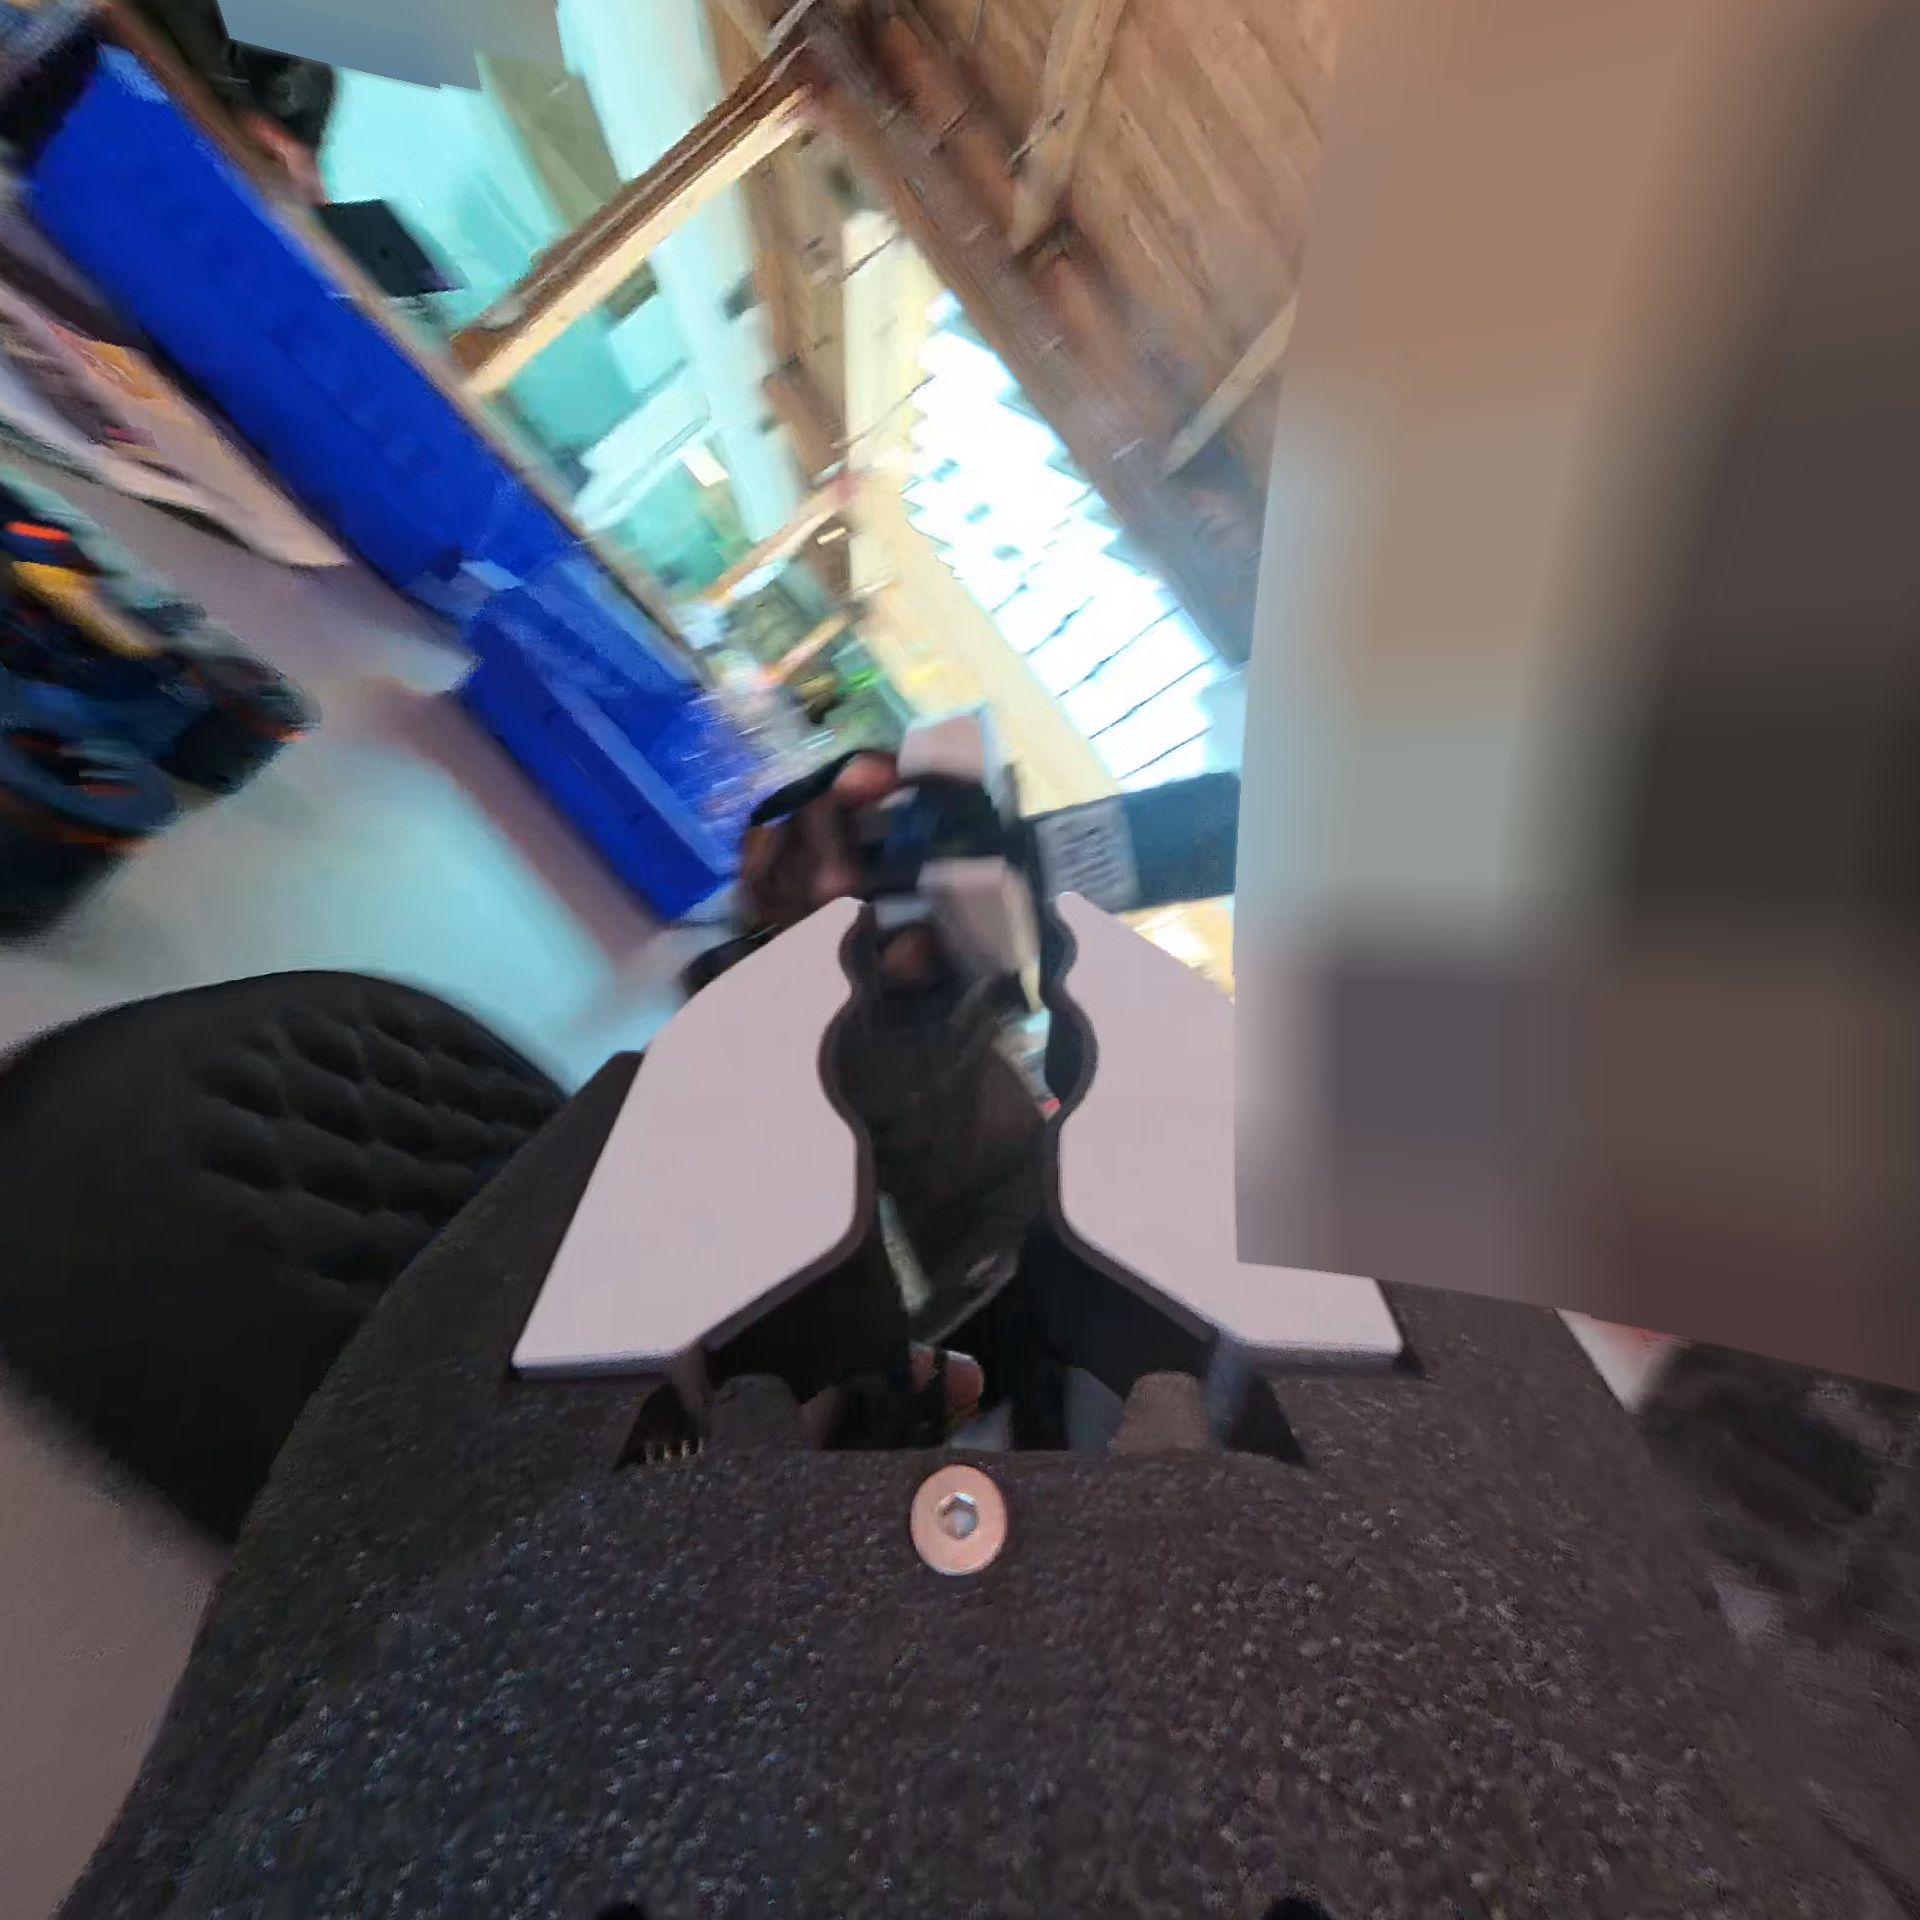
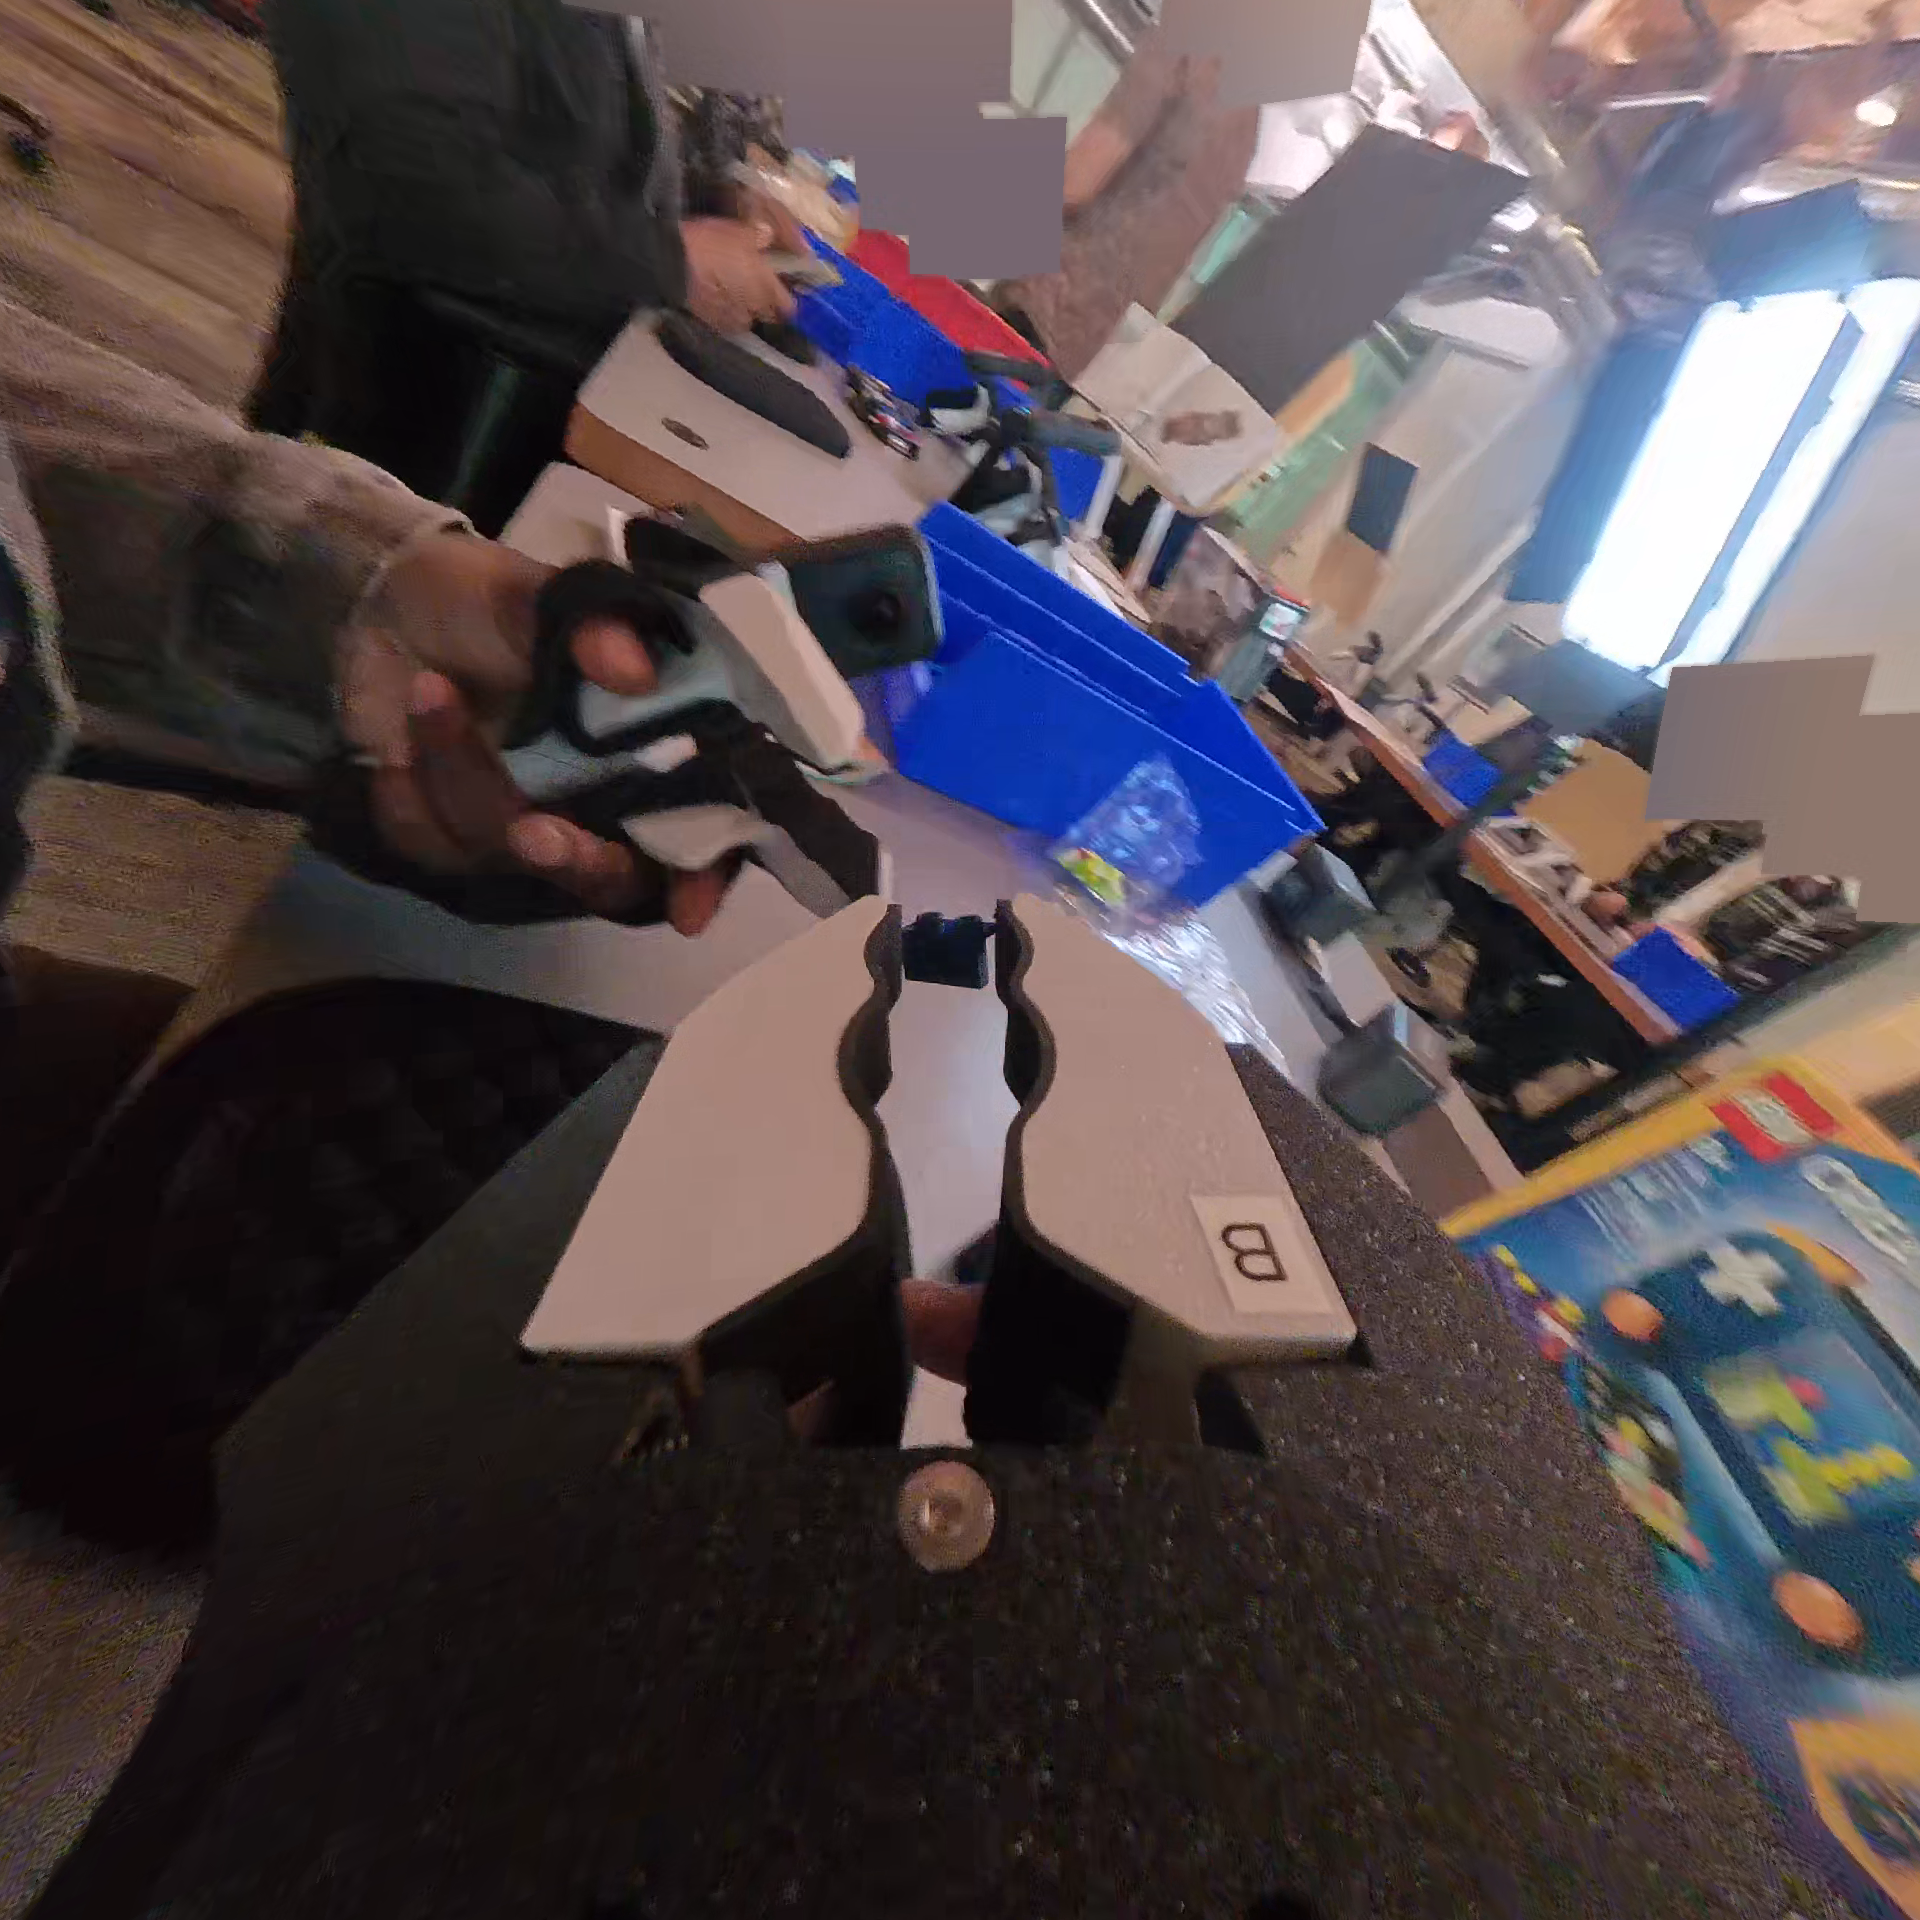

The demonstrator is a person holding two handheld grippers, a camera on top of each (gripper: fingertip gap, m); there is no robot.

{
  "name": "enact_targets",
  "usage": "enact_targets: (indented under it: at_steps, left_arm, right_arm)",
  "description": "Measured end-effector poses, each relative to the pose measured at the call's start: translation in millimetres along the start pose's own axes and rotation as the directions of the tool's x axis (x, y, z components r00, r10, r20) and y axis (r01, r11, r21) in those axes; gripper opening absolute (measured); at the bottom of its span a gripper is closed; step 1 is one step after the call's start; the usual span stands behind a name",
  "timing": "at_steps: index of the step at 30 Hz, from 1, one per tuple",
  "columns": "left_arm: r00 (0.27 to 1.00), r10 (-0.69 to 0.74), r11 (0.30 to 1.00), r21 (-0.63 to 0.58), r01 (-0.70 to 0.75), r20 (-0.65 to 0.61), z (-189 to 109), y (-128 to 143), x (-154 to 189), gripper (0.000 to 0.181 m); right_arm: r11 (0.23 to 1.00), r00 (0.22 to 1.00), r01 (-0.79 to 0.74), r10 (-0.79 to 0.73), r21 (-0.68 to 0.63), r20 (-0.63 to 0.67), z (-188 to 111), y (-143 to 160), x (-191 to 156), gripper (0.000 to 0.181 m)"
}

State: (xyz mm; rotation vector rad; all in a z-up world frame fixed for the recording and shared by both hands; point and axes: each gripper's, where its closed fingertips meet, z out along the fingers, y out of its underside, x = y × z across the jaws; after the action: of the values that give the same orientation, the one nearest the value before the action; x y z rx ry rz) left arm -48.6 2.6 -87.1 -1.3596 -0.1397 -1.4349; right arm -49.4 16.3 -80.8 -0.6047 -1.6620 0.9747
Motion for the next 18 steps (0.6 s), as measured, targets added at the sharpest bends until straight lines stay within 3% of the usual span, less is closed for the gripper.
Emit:
enact_targets:
  at_steps: [1,2,3,5,7,10,11,13,15,18]
  left_arm:
    - [0.986,0.105,0.991,-0.091,-0.094,0.127,-3.7,7.4,-16.4,0.035]
    - [0.926,0.260,0.950,-0.242,-0.196,0.274,-12.3,18.1,-39.6,0.032]
    - [0.819,0.429,0.872,-0.411,-0.266,0.380,-24.9,26.8,-62.0,0.033]
    - [0.647,0.668,0.675,-0.665,-0.319,0.368,-41.9,42.2,-81.9,0.036]
    - [0.575,0.766,0.543,-0.767,-0.342,0.287,-42.4,54.0,-87.5,0.035]
    - [0.503,0.835,0.447,-0.806,-0.387,0.222,-38.6,56.0,-90.1,0.017]
    - [0.523,0.826,0.447,-0.808,-0.383,0.210,-37.2,59.3,-89.0,0.008]
    - [0.571,0.784,0.507,-0.783,-0.360,0.245,-34.5,60.0,-88.4,0.008]
    - [0.650,0.685,0.654,-0.670,-0.350,0.329,-26.7,49.1,-80.8,0.007]
    - [0.866,0.376,0.915,-0.283,-0.289,0.331,-9.5,15.6,-44.9,0.007]
  right_arm:
    - [0.998,0.998,0.002,-0.006,-0.060,-0.065,-14.3,10.1,16.1,0.017]
    - [0.989,0.989,-0.008,-0.014,-0.149,-0.149,-33.5,24.9,35.8,0.017]
    - [0.968,0.966,-0.032,-0.033,-0.249,-0.255,-58.7,42.0,58.7,0.017]
    - [0.903,0.874,-0.144,-0.076,-0.405,-0.480,-123.9,73.0,102.0,0.017]
    - [0.795,0.724,-0.324,-0.141,-0.513,-0.675,-202.0,99.0,131.7,0.017]
    - [0.624,0.512,-0.579,-0.222,-0.524,-0.830,-300.3,121.6,143.4,0.017]
    - [0.565,0.477,-0.651,-0.214,-0.507,-0.852,-320.8,130.7,139.2,0.017]
    - [0.434,0.430,-0.769,-0.192,-0.469,-0.882,-349.2,151.7,125.6,0.020]
    - [0.355,0.401,-0.827,-0.170,-0.436,-0.900,-362.5,167.7,114.5,0.049]
    - [0.402,0.367,-0.829,-0.137,-0.390,-0.920,-364.7,168.6,116.6,0.051]
